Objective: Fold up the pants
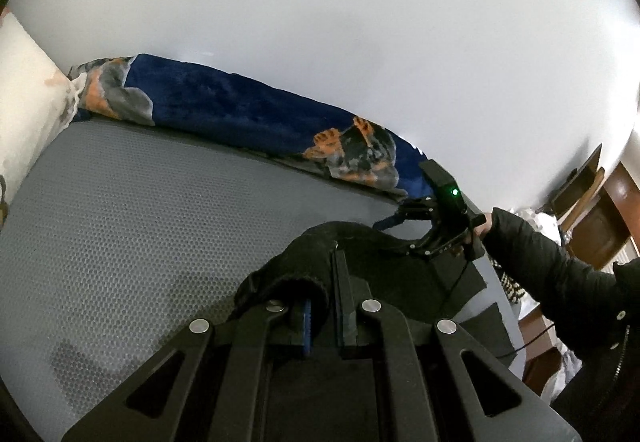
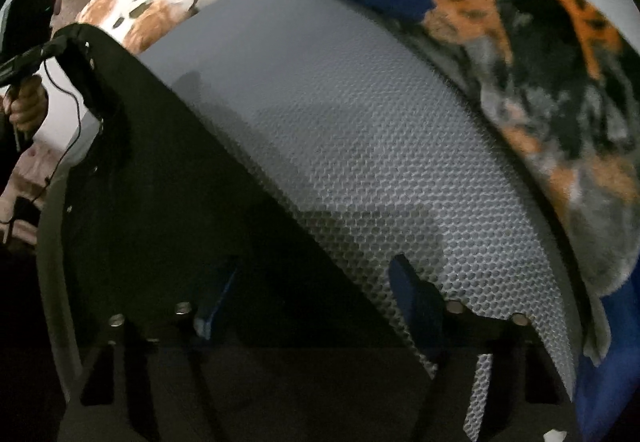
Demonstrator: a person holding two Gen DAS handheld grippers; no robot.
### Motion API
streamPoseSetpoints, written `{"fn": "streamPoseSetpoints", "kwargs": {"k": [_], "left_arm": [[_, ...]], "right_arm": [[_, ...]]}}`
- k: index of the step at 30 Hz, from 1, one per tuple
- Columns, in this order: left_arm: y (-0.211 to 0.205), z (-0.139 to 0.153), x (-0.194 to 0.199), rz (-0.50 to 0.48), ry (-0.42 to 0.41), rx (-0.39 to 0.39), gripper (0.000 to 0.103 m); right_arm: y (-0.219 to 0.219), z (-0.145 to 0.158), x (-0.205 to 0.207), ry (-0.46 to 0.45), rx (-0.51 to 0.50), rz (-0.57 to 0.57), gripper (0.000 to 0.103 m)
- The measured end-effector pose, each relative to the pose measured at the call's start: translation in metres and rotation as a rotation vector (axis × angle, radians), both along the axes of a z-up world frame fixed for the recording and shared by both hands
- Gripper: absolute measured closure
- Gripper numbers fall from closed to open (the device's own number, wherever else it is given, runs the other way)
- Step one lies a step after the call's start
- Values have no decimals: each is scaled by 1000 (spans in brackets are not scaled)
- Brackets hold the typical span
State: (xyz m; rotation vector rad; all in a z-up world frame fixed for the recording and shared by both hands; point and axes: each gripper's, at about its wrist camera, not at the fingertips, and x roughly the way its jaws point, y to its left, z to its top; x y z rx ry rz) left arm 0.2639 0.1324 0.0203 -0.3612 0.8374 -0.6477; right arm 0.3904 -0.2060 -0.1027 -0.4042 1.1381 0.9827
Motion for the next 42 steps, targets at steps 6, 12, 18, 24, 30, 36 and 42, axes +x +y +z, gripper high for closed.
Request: {"fn": "streamPoseSetpoints", "kwargs": {"k": [6, 12, 18, 24, 30, 36, 42], "left_arm": [[4, -3, 2, 13, 8, 7, 95], [1, -4, 7, 12, 10, 18, 95], [5, -12, 10, 23, 16, 56, 95], [9, -11, 5, 17, 7, 80, 95], [17, 2, -23, -21, -21, 114, 95], [28, 5, -75, -85, -28, 154, 95], [36, -18, -125, -123, 31, 187, 93]], "right_arm": [[-13, -18, 8, 55, -18, -9, 57], [-21, -19, -1, 22, -62, -51, 74], [-16, -9, -25, -98, -124, -132, 91], [-16, 21, -84, -262, -143, -277, 94], [-35, 61, -169, -356, -92, -422, 95], [-38, 68, -256, -321, -13, -519, 95], [-33, 39, -316, -206, 38, -566, 95]]}}
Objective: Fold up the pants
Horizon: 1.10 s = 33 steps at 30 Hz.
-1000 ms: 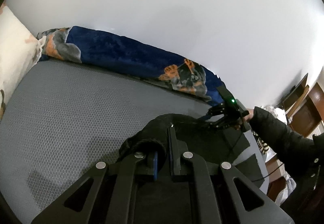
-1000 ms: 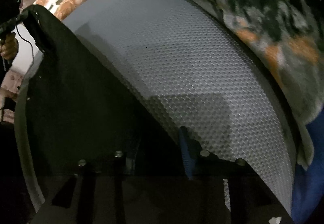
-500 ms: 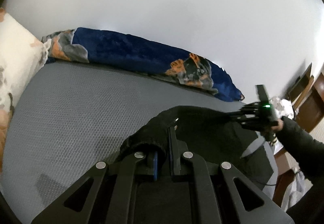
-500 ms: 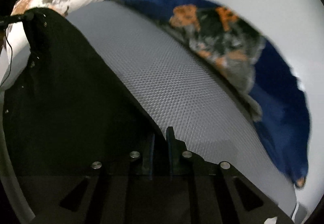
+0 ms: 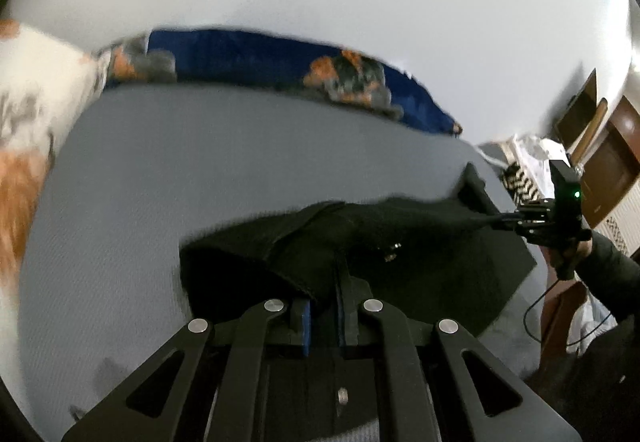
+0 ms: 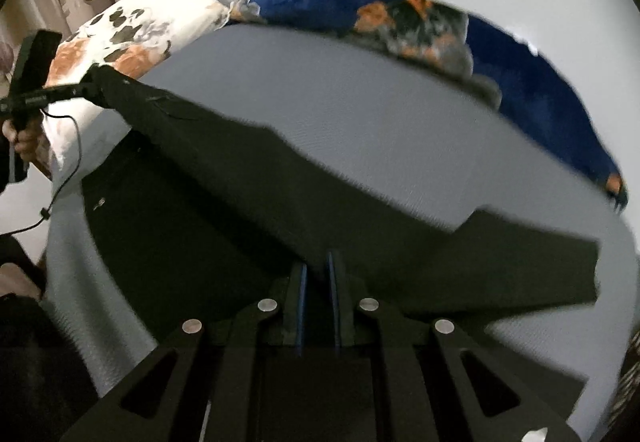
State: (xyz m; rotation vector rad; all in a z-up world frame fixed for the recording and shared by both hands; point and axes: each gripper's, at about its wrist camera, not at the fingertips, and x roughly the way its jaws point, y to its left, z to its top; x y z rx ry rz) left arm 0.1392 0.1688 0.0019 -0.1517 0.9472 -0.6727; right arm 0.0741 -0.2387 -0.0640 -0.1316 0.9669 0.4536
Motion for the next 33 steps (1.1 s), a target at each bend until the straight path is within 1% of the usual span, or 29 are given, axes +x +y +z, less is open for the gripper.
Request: {"fn": "streamPoseSetpoints", "kwargs": {"k": [2, 5, 9, 10, 11, 13, 14, 15, 16, 17, 18, 21, 24, 25, 26, 27, 28, 29, 31, 33], "left_arm": [[4, -15, -15, 0, 32, 12, 91], [8, -43, -33, 7, 105, 46, 90], [4, -70, -45, -6, 171, 116, 89], [2, -75, -47, -6, 181, 142, 88], [1, -77, -49, -4, 179, 160, 85], [-1, -76, -51, -3, 178, 181, 84], [-2, -74, -51, 3, 181, 199, 76], [-3, -73, -50, 15, 185, 235, 55], [-3, -72, -51, 37, 190, 287, 45], [-1, -72, -52, 51, 190, 319, 38], [2, -69, -55, 53, 190, 336, 38], [12, -60, -59, 87, 194, 345, 38], [28, -43, -66, 154, 198, 304, 38], [34, -35, -69, 187, 201, 264, 38], [40, -26, -72, 216, 208, 204, 38], [41, -21, -73, 234, 214, 166, 38], [44, -14, -76, 267, 231, 96, 38], [43, -11, -73, 281, 245, 59, 38], [43, -13, -77, 326, 308, -32, 38], [41, -21, -80, 355, 370, -104, 38]], "right_arm": [[1, -13, -17, 34, 27, -13, 95], [5, -33, -29, 77, 62, -34, 95], [11, -58, -35, 127, 60, -41, 95], [12, -64, -35, 143, 60, -45, 96], [13, -71, -35, 153, 53, -47, 95], [20, -80, -34, 157, 13, -40, 95], [22, -80, -35, 144, 10, -42, 95], [23, -80, -34, 144, 10, -47, 95], [23, -80, -34, 148, 11, -50, 95], [23, -81, -35, 148, 11, -51, 95], [24, -81, -35, 146, 12, -51, 95], [25, -82, -36, 136, 12, -52, 95], [26, -83, -38, 126, 16, -53, 94], [26, -83, -38, 124, 14, -52, 94], [25, -82, -38, 122, 14, -51, 94], [25, -82, -38, 120, 14, -50, 94], [26, -82, -38, 117, 14, -49, 94], [26, -82, -38, 116, 15, -49, 94], [26, -82, -39, 113, 19, -50, 94], [26, -83, -40, 110, 24, -54, 94]]}}
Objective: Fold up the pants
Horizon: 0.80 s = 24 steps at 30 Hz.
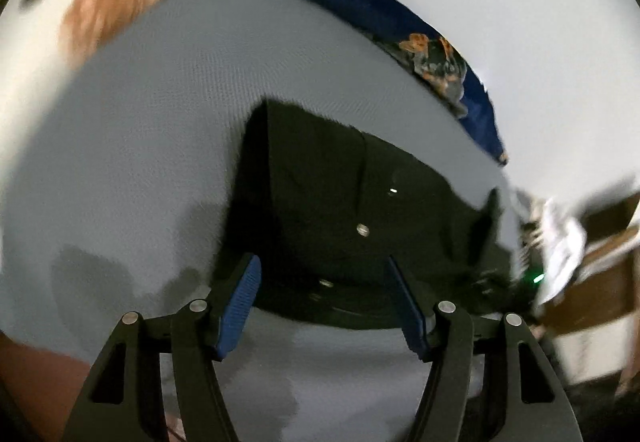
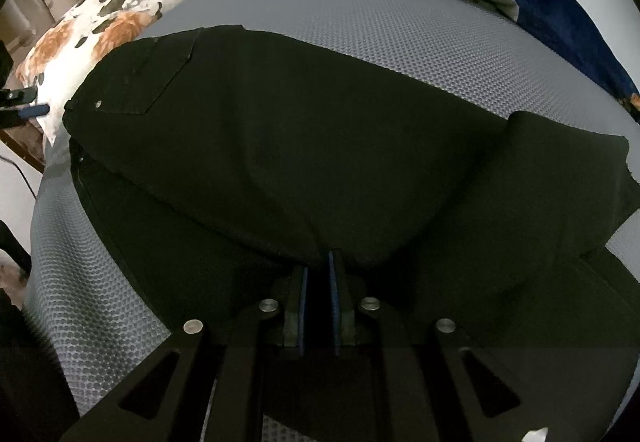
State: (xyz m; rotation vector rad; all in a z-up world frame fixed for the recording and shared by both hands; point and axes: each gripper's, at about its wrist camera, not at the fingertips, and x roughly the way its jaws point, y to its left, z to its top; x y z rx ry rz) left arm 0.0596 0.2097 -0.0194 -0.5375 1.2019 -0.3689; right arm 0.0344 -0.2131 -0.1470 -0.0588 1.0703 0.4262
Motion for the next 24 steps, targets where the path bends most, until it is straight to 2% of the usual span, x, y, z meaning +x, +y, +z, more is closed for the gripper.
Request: {"fn": "streamPoseSetpoints", "kwargs": {"k": [2, 4, 10, 12, 15, 19, 22, 24], "left_arm": [[-7, -13, 1, 42, 62, -45, 40], [-11, -26, 1, 77, 100, -51, 41], [-16, -50, 7, 190, 177, -127, 46], [-15, -54, 13, 225, 165, -125, 68], [-14, -52, 20, 234, 140, -125, 83], [-18, -29, 24, 142, 36, -17, 85], [-21, -24, 27, 71, 12, 64, 85], [-22, -28, 27, 24, 13, 124, 85]], "right_arm": [[0, 0, 0, -2, 2, -3, 94], [0, -1, -1, -6, 3, -3, 94], [1, -1, -4, -13, 0, -13, 94], [0, 0, -4, -16, 2, -19, 94], [-2, 7, -8, -34, -7, -36, 96], [-3, 32, -23, -72, -16, -33, 96], [-4, 43, -39, -56, 7, -22, 96], [0, 40, -45, -37, -7, 2, 96]]}}
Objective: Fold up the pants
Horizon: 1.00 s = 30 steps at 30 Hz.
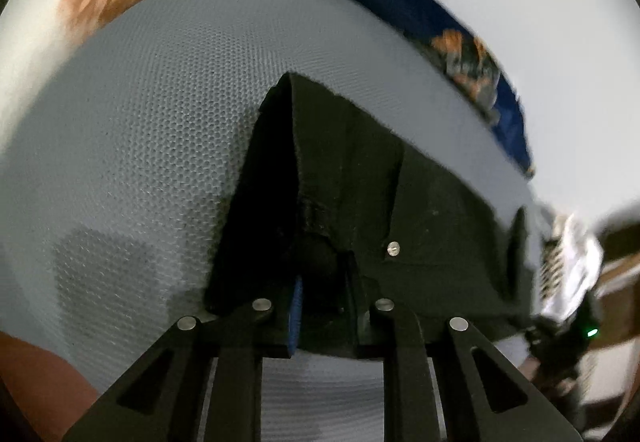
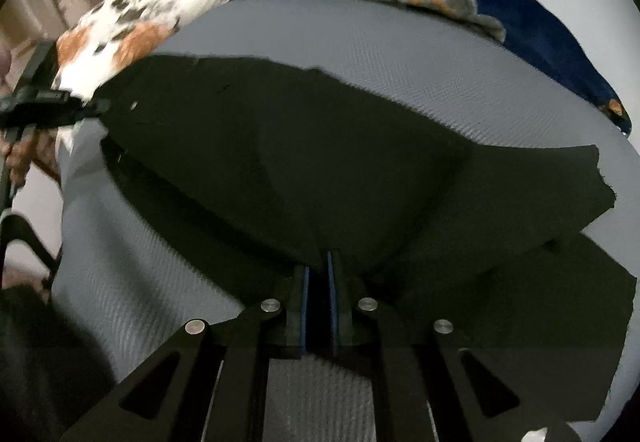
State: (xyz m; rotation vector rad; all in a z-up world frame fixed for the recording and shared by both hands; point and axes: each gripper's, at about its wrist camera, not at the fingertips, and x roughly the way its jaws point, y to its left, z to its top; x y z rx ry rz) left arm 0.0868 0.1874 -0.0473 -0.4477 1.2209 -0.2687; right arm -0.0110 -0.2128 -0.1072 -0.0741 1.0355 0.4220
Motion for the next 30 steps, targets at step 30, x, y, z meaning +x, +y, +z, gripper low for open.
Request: {"fn": "streamPoseSetpoints", "kwargs": {"k": [30], "left_arm": [[-34, 52, -33, -186, -195, 434, 60]], "right_arm": [[-9, -39, 15, 154, 116, -35, 90]]}}
